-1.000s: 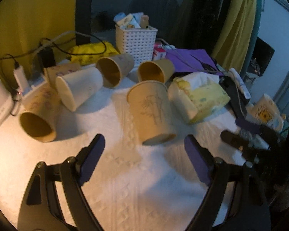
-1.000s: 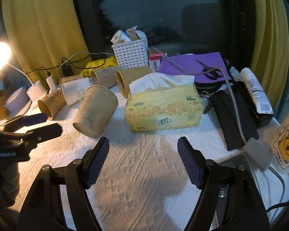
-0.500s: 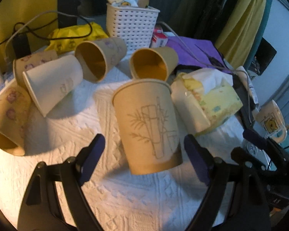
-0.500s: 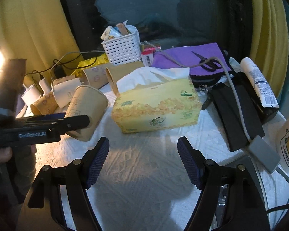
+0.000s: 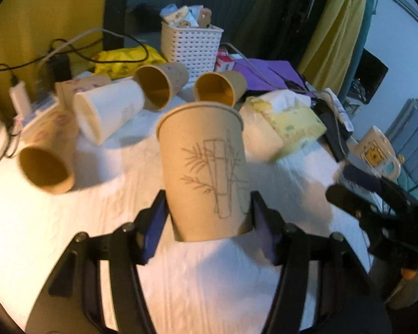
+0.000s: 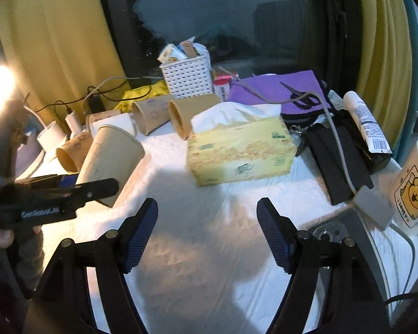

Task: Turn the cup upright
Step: 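Close the left gripper on the tan cup and lift it, then close the right gripper on the cup's base while the left gripper holds it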

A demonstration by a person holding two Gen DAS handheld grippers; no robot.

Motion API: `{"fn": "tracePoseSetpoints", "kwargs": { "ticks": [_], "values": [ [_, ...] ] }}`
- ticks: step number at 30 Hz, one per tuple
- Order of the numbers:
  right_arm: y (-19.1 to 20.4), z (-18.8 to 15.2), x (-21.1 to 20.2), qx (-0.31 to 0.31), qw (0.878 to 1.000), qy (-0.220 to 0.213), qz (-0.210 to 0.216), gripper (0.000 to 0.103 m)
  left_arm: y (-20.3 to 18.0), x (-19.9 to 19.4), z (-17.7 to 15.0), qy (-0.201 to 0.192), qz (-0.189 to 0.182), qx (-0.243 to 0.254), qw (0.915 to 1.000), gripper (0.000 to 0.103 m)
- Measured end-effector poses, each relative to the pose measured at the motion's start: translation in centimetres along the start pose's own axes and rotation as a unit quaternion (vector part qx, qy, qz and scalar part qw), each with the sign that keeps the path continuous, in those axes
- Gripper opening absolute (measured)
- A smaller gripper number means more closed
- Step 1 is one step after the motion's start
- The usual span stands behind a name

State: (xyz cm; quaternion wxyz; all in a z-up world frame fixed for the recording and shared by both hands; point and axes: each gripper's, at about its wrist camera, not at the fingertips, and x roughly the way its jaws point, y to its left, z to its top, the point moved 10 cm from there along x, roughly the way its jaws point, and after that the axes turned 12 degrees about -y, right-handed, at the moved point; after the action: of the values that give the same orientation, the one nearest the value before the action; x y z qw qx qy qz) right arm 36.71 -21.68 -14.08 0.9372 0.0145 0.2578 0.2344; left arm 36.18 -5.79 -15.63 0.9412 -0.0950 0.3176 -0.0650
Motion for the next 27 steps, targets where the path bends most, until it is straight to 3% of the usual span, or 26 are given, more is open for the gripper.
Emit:
{"fn": "tracePoseSetpoints", "kwargs": {
  "ticks": [15, 27],
  "values": [
    [9.0, -2.1, -4.3, -0.038, 0.998, 0.004, 0.049, 0.077, 2.2, -10.4, -6.7, -0.043, 0.041, 0.018, 0.9980, 0.059],
    [15.9, -4.1, -8.0, 0.001, 0.990, 0.034, 0.139, 0.077, 2.9, -16.7, -10.7, -0.096, 0.064, 0.032, 0.9928, 0.059]
  ]
}}
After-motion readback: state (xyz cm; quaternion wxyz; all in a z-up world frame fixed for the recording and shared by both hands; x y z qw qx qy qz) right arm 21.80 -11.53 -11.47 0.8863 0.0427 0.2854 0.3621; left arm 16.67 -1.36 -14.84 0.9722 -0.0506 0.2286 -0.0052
